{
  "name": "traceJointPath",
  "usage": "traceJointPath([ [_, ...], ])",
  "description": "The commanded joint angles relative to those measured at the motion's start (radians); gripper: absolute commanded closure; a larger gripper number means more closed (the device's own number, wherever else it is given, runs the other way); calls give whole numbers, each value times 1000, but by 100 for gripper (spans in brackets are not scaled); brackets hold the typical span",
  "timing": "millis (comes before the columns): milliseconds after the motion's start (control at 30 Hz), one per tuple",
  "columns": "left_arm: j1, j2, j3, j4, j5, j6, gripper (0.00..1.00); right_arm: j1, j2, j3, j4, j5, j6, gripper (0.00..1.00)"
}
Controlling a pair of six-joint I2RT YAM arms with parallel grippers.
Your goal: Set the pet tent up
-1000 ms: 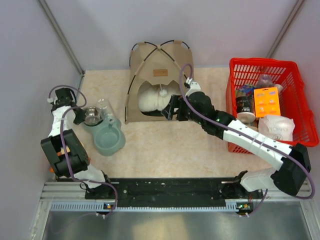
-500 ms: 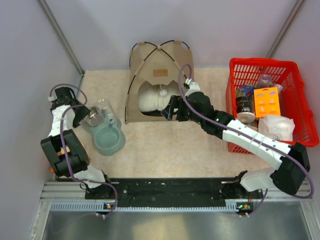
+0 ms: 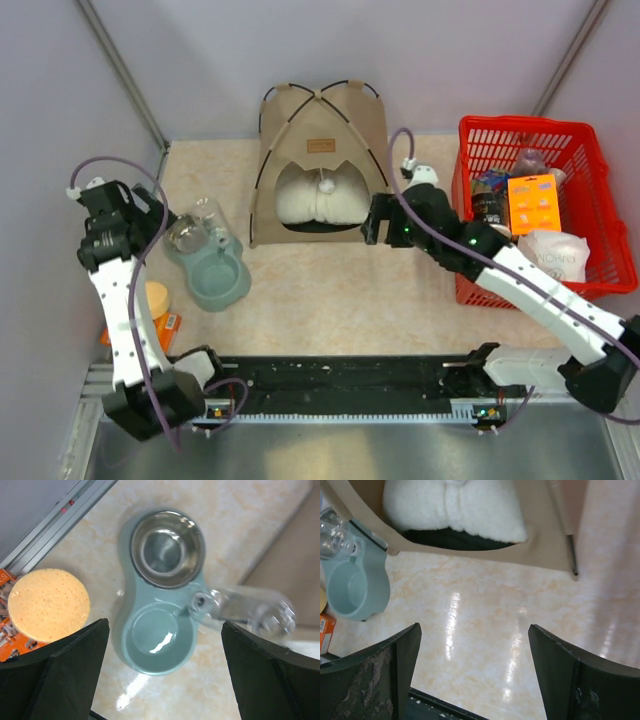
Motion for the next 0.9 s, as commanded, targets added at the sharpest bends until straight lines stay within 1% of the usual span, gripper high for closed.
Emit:
traceJointPath([
  [0,-7,-191,10,-114,101,-37,1,-46,-129,133,-211,148,-71,12],
  [33,-31,-205,24,-154,73,-52,1,-52,-140,161,-258,183,-84,12],
  [67,-47,-220,18,-164,88,-62,1,-54,-152,189,-293,211,-90,12],
  [200,-58,-308,-16,-161,246,-132,1,-60,-175,319,-419,294,-107,11],
  [267,-61,-378,-18,-162,292,-160,1,-60,-180,379,-464,319,-107,11],
  [333,-81,-415,11,-190,333,-149,1,-60,-184,428,-504,349,-99,10],
  [400,-136,-417,88,-243,389,-111,1,-58,-206,439,-510,334,-97,10],
  [500,-205,-411,215,-319,427,-59,1,-60,-259,384,-440,250,-140,9],
  [567,-245,-398,307,-345,458,-23,1,-60,-281,375,-433,204,-142,9],
  [667,-298,-369,438,-409,443,20,1,-60,-304,390,-433,147,-150,9],
  [733,-332,-371,485,-435,420,38,1,-60,-322,399,-433,132,-145,8],
  [867,-377,-383,545,-481,394,63,1,-60,-364,401,-438,162,-91,5],
])
